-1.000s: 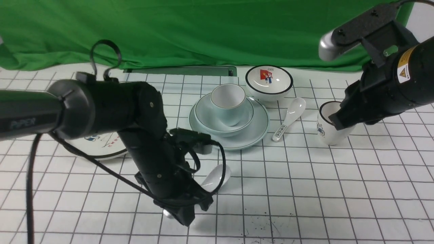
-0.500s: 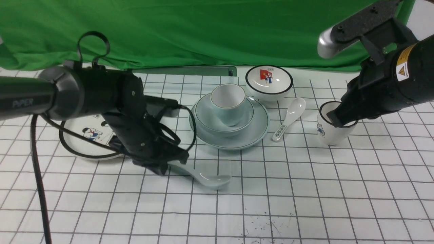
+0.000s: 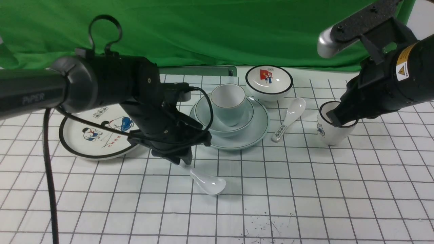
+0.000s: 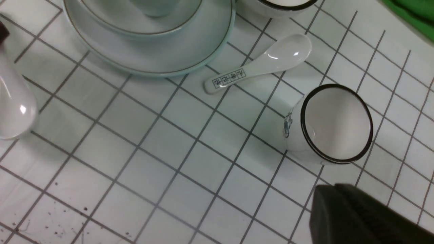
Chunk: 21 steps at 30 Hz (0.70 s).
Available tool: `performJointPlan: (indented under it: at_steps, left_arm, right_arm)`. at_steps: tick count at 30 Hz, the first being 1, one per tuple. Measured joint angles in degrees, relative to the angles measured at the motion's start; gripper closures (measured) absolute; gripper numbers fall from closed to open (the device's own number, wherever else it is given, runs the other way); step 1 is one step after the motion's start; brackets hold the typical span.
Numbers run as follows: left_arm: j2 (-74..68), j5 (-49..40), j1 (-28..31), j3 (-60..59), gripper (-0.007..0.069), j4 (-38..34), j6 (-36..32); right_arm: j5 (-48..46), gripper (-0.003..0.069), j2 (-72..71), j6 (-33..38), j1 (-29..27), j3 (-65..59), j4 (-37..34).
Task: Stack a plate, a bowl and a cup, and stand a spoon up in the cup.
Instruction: Use the left arm to grab a blue soup spoon
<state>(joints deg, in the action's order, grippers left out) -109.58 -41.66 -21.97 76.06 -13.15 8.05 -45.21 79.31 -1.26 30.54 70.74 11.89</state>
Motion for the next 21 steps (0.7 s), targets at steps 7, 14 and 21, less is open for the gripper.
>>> performJointPlan:
  at_steps: [7, 14, 21]
  left_arm:
    - [-1.10, 2.55, -0.85, 0.00, 0.0050, 0.92, 3.74]
    - [-3.24, 2.28, -0.85, -0.06, 0.0034, 1.68, 5.24]
    - [-3.38, 4.58, -0.85, -0.06, 0.0114, 2.93, 5.37]
  right_arm:
    - [0.23, 0.0620, 0.00, -0.05, 0.00, 0.00, 0.00]
    - [1.48, 0.0618, 0.00, -0.21, 0.00, -0.04, 0.00]
    - [1.50, 0.0611, 0.00, -0.21, 0.00, -0.04, 0.00]
